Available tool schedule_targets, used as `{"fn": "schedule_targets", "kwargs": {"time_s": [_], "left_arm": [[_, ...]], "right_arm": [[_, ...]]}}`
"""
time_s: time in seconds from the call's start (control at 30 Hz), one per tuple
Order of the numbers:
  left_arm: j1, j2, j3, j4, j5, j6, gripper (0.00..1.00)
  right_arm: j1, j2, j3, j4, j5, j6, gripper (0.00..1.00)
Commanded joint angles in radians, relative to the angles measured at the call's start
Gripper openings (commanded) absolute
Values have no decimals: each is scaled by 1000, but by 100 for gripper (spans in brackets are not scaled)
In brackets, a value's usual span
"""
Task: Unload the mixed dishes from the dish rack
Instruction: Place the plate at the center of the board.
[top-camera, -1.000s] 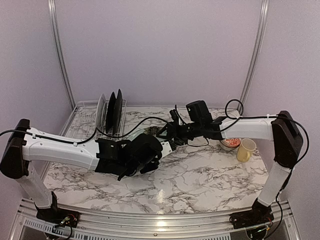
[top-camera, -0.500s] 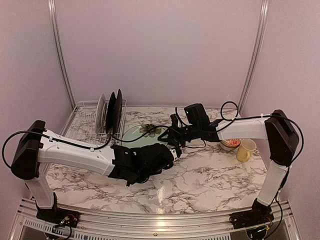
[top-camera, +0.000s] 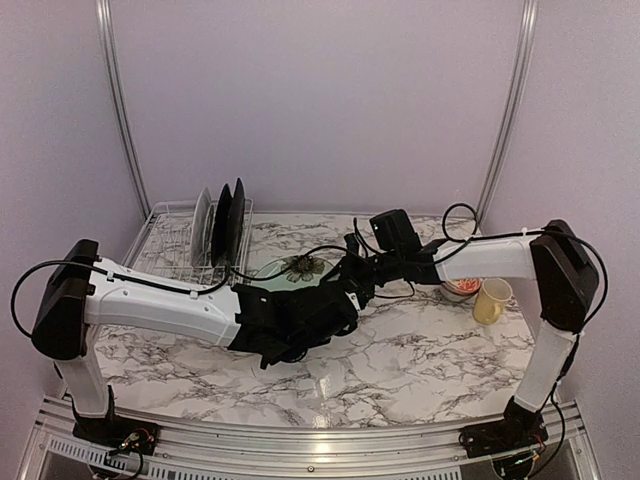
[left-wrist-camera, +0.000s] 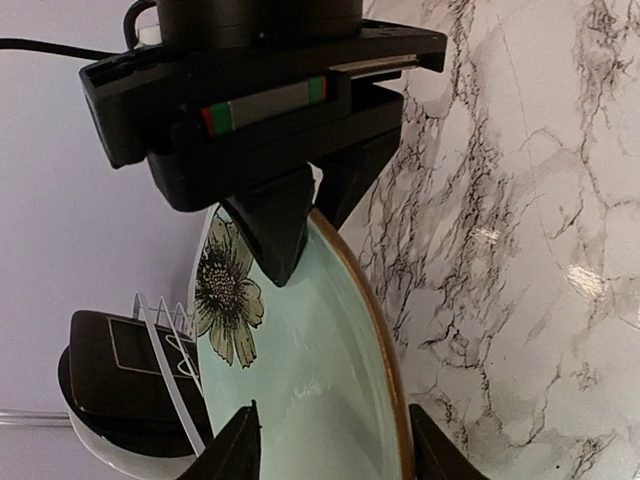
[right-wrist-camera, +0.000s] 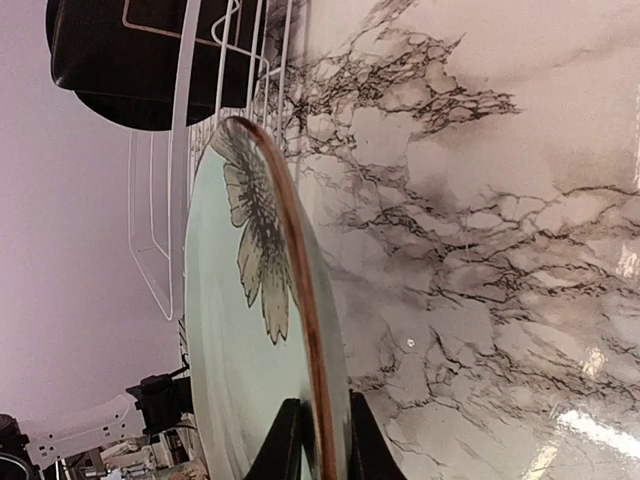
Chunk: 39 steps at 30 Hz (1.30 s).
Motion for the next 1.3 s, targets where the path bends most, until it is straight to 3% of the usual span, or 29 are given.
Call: {"fn": "schedule_targets", "kwargs": {"time_s": [0.0,0.1,0.23,0.37,0.53,0.73,1.03,1.27], "left_arm": [[5,-92,64,-27,85,-80,56],[7,-163,46,-39,225,-112,74],[42,-281,8,-8,430,-151,89],[119,-392,-10,41,542,-213,97],[228,-546,-98,145,610,-296,98],[308,-734,-237,325,530,-326,99],[345,-910,-385,500,222,-299,99],[365,-959,-407,524,177,-281,99]], "right_arm": [[-47,-97,-105,129,21,-40,0],[-87,-141,-171,190,24,-69,0],[-170,-179,-206,137,69,-149,0],[-243,-177,-197,65,130,-241,0],[-342,-131,-172,65,103,-317,0],[-414,-56,-86,45,63,-368,0],[-480,65,-18,9,58,-451,0],[-489,150,57,-118,168,-594,25]]}}
